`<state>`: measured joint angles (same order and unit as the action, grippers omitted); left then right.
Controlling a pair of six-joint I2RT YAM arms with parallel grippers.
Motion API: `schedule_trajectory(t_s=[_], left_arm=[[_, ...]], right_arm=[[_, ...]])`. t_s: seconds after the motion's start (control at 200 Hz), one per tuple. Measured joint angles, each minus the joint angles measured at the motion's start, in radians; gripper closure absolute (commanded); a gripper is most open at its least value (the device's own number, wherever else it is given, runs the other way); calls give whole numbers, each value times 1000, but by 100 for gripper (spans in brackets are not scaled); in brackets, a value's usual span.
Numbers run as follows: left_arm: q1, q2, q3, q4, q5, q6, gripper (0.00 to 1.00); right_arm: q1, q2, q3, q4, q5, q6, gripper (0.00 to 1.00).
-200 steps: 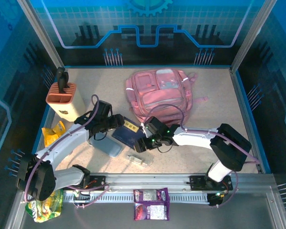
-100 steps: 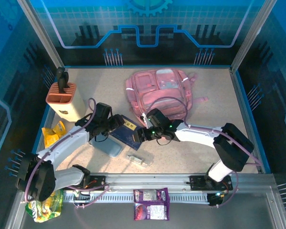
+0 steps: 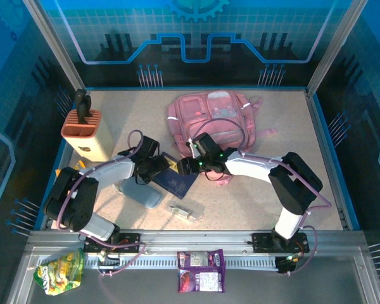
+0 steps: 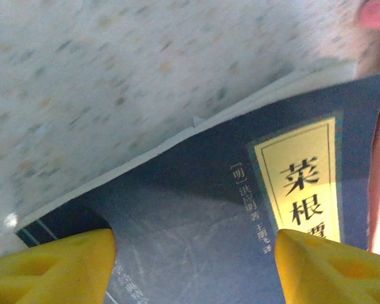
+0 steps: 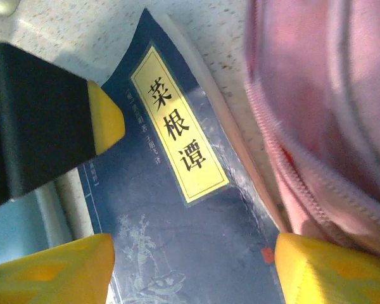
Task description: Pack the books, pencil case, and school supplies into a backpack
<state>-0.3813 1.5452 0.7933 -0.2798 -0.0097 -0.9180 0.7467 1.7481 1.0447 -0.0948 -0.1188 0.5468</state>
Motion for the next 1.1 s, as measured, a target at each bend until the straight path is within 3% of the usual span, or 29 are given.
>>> schedule_trajectory(t_s=[0.365,0.5,0.75,0.921,1.101], left_arm=[[2,174,192,76,0,147,33],[2,124,201,56,-10,193,31],[2,-74,137,-10,-19,161,29],[3,-137,11,-16,-19,111,28],[5,-127,-10,-30,-19,96,28]], right_arm=[[-80,-8,0,-45,7,-33,31],[-64,-51,-1,-76,7,-31,28],[-7,-172,-57,-81,7,16,26],[0,-165,-96,-78,7,47,26],[10,-116,-99,-58,15,70,25]])
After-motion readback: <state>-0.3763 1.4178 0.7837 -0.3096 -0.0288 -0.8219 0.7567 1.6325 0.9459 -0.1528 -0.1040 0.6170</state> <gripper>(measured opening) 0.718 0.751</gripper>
